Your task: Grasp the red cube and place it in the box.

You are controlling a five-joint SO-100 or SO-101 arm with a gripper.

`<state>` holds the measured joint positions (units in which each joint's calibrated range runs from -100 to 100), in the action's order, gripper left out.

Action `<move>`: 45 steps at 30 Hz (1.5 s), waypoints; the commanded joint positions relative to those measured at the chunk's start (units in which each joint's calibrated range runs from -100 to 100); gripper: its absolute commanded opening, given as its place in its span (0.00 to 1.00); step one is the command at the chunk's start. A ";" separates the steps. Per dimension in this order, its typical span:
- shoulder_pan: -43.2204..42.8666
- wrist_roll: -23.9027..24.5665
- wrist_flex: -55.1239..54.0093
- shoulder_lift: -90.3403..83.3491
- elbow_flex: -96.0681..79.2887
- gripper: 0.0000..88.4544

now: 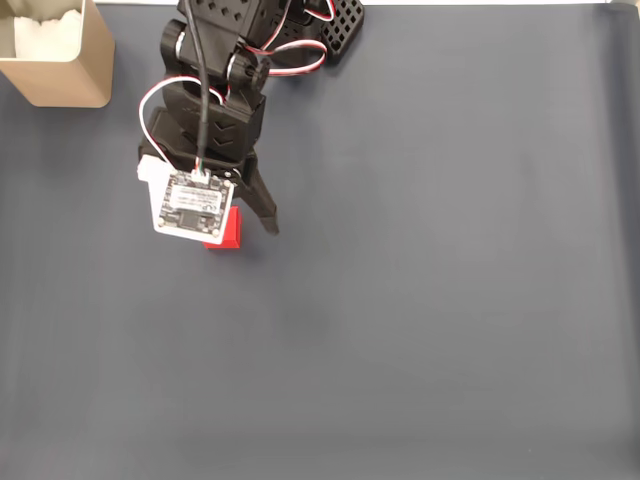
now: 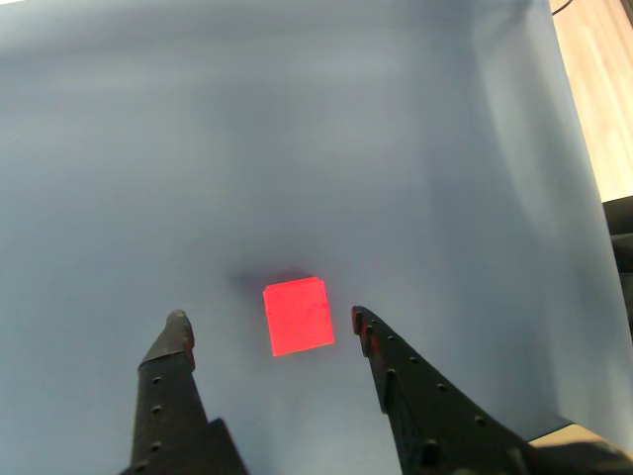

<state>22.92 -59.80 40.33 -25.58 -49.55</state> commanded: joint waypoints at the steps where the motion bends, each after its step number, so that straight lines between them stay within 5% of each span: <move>1: -1.05 0.54 -1.24 0.53 1.46 0.42; 45: -2.11 1.51 -4.68 7.12 2.83 0.42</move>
<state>21.36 -58.78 36.44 -18.54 -49.55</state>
